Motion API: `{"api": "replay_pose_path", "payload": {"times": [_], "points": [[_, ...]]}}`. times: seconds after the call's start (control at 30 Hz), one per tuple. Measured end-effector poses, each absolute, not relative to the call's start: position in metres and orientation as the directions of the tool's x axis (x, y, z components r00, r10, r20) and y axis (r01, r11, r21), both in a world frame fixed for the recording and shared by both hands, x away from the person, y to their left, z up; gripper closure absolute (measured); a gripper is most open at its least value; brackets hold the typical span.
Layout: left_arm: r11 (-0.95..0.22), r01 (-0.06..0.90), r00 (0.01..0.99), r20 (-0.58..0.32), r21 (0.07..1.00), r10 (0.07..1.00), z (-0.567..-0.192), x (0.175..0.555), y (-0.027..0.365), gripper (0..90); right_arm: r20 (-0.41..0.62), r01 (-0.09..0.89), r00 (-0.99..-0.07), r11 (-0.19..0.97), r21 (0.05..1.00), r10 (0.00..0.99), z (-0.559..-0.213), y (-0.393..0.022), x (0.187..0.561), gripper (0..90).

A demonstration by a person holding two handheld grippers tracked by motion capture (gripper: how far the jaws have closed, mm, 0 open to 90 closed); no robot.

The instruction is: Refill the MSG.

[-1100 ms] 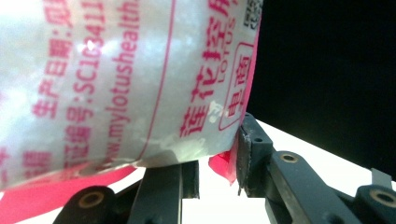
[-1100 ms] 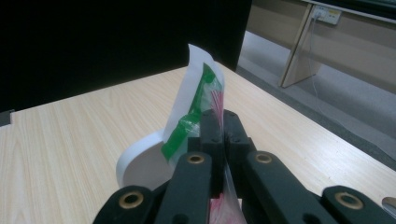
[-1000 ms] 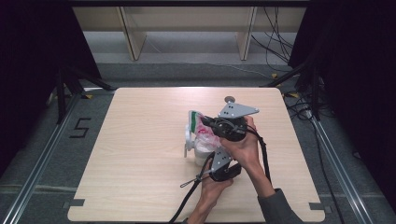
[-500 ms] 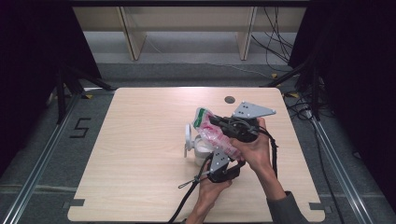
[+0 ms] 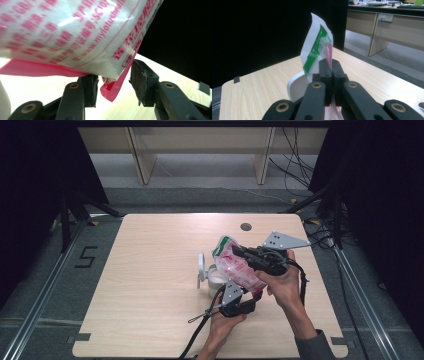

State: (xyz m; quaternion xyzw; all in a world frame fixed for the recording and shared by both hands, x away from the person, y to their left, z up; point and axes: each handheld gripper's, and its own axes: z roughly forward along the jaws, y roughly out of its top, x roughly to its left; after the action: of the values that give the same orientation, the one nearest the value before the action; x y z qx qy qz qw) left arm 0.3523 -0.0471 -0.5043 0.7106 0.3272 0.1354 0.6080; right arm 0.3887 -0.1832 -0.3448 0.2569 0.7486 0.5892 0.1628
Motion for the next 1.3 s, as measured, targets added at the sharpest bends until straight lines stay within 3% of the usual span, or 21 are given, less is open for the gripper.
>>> {"api": "replay_pose_path", "payload": {"times": [0.4, 0.5, 0.57, 0.67, 0.7, 1.1, 1.17, 1.3], "points": [[-0.053, 0.34, 0.749, -0.236, 0.939, 0.619, -0.505, 0.347, -0.039, 41.4, 0.097, 0.209, -0.806, 0.127, 0.97, 0.584, -0.351, -0.205, 0.386, 90.0], [-0.057, 0.338, 0.748, -0.232, 0.939, 0.621, -0.505, 0.342, -0.033, 40.0, 0.155, 0.251, -0.805, 0.092, 0.964, 0.572, -0.355, -0.209, 0.385, 90.0], [-0.006, 0.345, 0.733, -0.265, 0.939, 0.626, -0.503, 0.338, -0.029, 38.3, 0.147, 0.246, -0.808, 0.101, 0.964, 0.571, -0.356, -0.211, 0.384, 90.0], [-0.054, 0.329, 0.741, -0.222, 0.943, 0.634, -0.498, 0.336, -0.019, 35.4, 0.171, 0.267, -0.8, 0.086, 0.96, 0.575, -0.36, -0.214, 0.385, 90.0], [-0.026, 0.343, 0.737, -0.252, 0.939, 0.627, -0.498, 0.334, -0.019, 35.2, 0.177, 0.275, -0.797, 0.085, 0.958, 0.578, -0.362, -0.215, 0.384, 90.0], [-0.097, 0.355, 0.738, -0.214, 0.93, 0.64, -0.497, 0.327, -0.004, 33.8, 0.212, 0.31, -0.793, 0.079, 0.947, 0.571, -0.379, -0.224, 0.384, 90.0], [-0.098, 0.347, 0.743, -0.21, 0.933, 0.635, -0.497, 0.326, -0.002, 33.8, 0.179, 0.284, -0.795, 0.094, 0.954, 0.579, -0.382, -0.23, 0.385, 90.0], [-0.11, 0.338, 0.744, -0.194, 0.935, 0.639, -0.495, 0.324, 0.0, 34.0, 0.222, 0.345, -0.77, 0.098, 0.934, 0.598, -0.393, -0.245, 0.38, 90.0]]}}
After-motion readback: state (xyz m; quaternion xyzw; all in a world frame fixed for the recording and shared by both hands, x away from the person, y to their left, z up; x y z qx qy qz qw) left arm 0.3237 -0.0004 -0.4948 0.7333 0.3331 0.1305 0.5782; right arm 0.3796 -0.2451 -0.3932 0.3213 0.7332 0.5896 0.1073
